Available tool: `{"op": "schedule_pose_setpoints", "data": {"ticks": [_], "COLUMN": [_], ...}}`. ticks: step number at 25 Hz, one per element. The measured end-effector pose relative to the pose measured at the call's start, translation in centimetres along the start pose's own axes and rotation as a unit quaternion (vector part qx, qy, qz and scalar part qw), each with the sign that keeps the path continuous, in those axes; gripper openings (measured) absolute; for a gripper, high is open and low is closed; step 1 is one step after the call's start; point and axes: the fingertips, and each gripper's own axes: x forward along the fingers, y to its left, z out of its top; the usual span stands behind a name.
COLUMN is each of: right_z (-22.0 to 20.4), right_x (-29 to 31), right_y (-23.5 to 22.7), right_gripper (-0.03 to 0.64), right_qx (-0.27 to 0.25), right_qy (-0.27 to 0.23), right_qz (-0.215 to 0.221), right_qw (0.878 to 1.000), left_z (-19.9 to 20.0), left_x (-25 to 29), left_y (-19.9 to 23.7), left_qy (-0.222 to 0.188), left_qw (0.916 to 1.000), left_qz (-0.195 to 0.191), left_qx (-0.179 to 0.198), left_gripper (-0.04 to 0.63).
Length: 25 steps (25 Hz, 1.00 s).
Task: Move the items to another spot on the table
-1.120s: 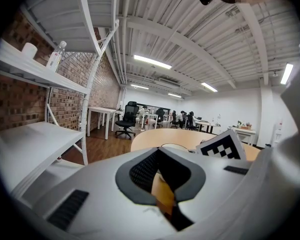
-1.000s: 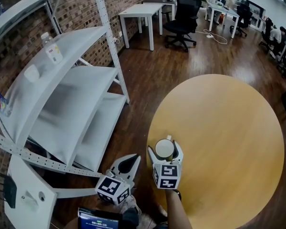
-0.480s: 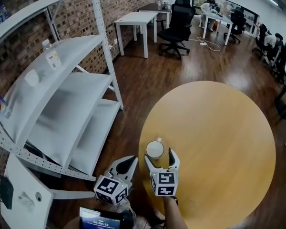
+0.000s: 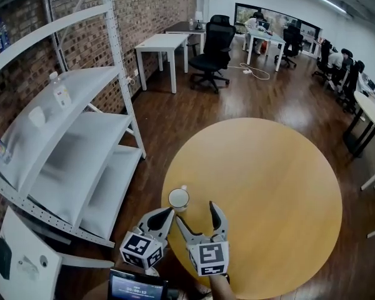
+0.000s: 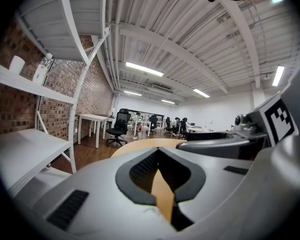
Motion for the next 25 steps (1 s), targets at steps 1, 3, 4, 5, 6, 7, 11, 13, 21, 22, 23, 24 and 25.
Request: {"op": "schedule_pose_setpoints", "data": {"ticks": [1,3,4,5,6,7,11,13,21,22,23,24,25], "right_z": [1.0,2.7,3.4,3.9,4.3,4.7,5.5,5.8,6.7,6.8,6.9,7.0,7.0], "right_x": [-0.9,-2.8,-3.7,-4.7,-5.6,-6.6,-10.4,-12.1,-18.0,-18.7,-19.4,-20.0,-20.7], "right_y": [-0.2,-0.9,-1.3,-1.7,-2.1,-2.5,-5.1,-6.2,-8.8,-9.1,-9.3,-9.5,-9.8], "right_gripper": [0.416,0.383,0.354,0.311,0.281,0.271,0.147,0.121,0.027,0.014,0.002,0.000,0.000], "right_qx": [-0.001,-0.001,-0.001,-0.002,-0.001,0.002,0.006,0.007,0.012,0.010,0.009,0.009,0.011], "right_qy": [-0.006,-0.020,-0.030,-0.038,-0.041,-0.039,-0.035,-0.038,-0.050,-0.051,-0.052,-0.053,-0.056], "right_qz": [-0.001,-0.008,-0.014,-0.020,-0.024,-0.030,-0.074,-0.092,-0.137,-0.144,-0.151,-0.158,-0.164], "right_qw": [1.000,1.000,0.999,0.999,0.999,0.999,0.997,0.995,0.989,0.988,0.987,0.986,0.985], "left_z": [0.5,1.5,1.9,2.3,2.7,3.0,3.8,4.3,6.4,6.6,6.7,6.8,6.8], "left_x": [0.2,0.5,0.7,0.8,1.0,1.3,2.2,2.5,2.8,2.7,2.7,2.6,2.6], "left_y": [-0.8,-2.6,-3.6,-4.5,-5.5,-6.4,-10.2,-11.9,-18.4,-19.1,-19.7,-20.4,-21.1], "left_qy": [-0.004,-0.013,-0.017,-0.021,-0.024,-0.027,-0.033,-0.038,-0.061,-0.064,-0.067,-0.071,-0.074], "left_qw": [1.0000,0.9997,0.9995,0.9992,0.9988,0.9983,0.9958,0.9944,0.9857,0.9844,0.9830,0.9812,0.9791], "left_qz": [-0.005,-0.018,-0.024,-0.032,-0.040,-0.048,-0.082,-0.095,-0.153,-0.160,-0.166,-0.174,-0.182], "left_qx": [0.003,0.008,0.010,0.012,0.014,0.017,0.024,0.026,0.033,0.036,0.040,0.045,0.052], "left_gripper": [0.006,0.006,0.006,0.006,0.006,0.006,0.006,0.006,0.006,0.006,0.006,0.006,0.006]}}
